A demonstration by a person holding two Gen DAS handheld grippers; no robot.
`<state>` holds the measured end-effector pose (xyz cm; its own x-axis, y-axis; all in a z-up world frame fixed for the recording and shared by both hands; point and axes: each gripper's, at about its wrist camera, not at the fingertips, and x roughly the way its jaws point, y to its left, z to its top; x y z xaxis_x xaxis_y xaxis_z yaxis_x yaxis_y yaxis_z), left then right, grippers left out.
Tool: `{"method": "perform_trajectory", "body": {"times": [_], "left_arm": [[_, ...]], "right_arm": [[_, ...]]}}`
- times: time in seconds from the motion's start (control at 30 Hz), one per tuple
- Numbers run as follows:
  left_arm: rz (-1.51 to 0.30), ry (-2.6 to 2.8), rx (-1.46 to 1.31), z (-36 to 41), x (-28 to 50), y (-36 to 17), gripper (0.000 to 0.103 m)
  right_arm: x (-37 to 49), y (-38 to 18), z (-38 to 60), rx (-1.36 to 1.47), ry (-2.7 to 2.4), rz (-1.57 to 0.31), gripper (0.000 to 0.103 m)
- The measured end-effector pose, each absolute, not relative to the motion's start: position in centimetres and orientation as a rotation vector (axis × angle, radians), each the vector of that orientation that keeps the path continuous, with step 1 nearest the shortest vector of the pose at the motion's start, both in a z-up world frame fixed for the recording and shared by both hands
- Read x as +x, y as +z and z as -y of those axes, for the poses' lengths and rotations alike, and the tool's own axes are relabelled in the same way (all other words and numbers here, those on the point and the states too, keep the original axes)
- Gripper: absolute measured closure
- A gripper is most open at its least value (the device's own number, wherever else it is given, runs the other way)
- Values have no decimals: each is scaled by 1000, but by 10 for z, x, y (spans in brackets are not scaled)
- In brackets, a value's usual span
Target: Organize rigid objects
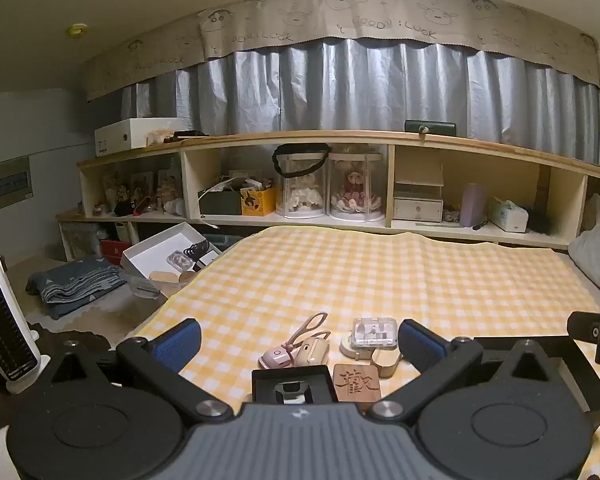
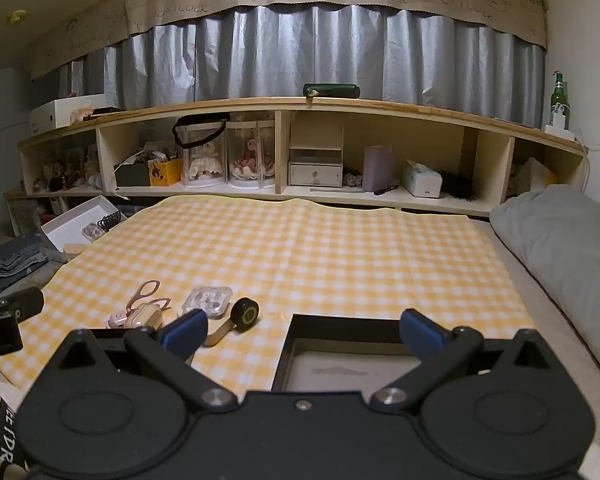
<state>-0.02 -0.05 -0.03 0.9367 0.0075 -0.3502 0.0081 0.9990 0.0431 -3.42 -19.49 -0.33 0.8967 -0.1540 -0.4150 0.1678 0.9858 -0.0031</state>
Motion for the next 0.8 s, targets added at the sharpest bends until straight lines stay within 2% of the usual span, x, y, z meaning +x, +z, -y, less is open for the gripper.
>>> {"method": "perform_trajectory", "body": {"times": [0.8], "left_arm": [[-368,-5,36,3,-3,-5,0]], "right_arm": [[-33,-5,195,36,-166,-433,0]]}}
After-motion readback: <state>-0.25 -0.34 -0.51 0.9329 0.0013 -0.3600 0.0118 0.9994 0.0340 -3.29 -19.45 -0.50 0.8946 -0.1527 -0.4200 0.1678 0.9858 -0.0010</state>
